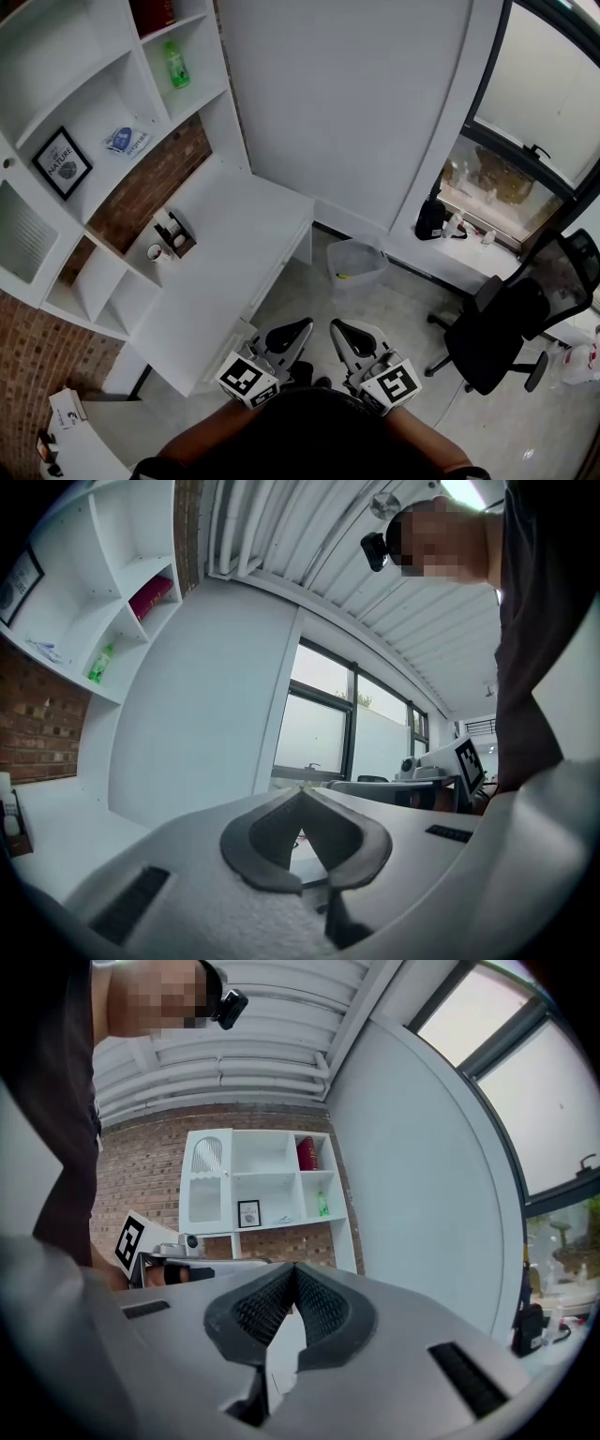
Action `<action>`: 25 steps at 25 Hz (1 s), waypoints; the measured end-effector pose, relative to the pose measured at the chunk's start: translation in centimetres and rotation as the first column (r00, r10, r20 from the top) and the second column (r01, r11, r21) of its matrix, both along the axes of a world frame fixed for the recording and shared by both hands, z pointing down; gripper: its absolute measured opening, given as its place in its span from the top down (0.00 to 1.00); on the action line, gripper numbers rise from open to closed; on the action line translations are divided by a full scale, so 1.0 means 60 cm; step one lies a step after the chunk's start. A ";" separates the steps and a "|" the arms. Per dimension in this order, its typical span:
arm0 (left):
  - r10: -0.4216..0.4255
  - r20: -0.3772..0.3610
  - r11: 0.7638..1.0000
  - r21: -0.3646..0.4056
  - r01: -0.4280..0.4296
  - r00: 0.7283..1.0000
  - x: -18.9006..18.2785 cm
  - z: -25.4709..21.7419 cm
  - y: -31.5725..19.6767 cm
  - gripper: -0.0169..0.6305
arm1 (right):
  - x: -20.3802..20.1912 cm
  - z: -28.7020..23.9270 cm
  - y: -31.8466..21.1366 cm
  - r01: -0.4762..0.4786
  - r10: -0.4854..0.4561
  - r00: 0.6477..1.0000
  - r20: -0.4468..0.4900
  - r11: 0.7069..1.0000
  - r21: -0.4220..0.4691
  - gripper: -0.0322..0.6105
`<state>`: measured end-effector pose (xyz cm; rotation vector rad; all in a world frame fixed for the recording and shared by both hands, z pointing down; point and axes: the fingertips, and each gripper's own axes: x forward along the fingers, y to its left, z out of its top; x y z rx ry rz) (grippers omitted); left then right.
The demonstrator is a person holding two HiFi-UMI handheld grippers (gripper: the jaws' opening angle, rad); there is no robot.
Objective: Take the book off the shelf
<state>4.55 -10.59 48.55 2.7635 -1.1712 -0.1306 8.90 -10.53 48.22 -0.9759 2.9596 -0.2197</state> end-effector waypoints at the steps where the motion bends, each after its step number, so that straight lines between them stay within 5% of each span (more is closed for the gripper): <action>1: 0.002 -0.003 1.000 0.000 -0.002 1.000 0.000 0.002 -0.009 0.96 | -0.001 0.002 -0.006 0.000 0.000 1.000 -0.006 1.000 -0.001 0.93; 15: -0.013 -0.036 1.000 0.028 0.014 0.999 -0.060 -0.011 -0.161 0.96 | -0.060 -0.011 -0.155 0.023 -0.022 1.000 -0.015 0.999 0.036 0.93; 25: -0.108 -0.016 0.990 0.087 0.108 0.994 -0.195 -0.042 -0.274 0.96 | -0.208 -0.030 -0.281 0.135 -0.135 0.991 -0.012 0.989 0.053 0.93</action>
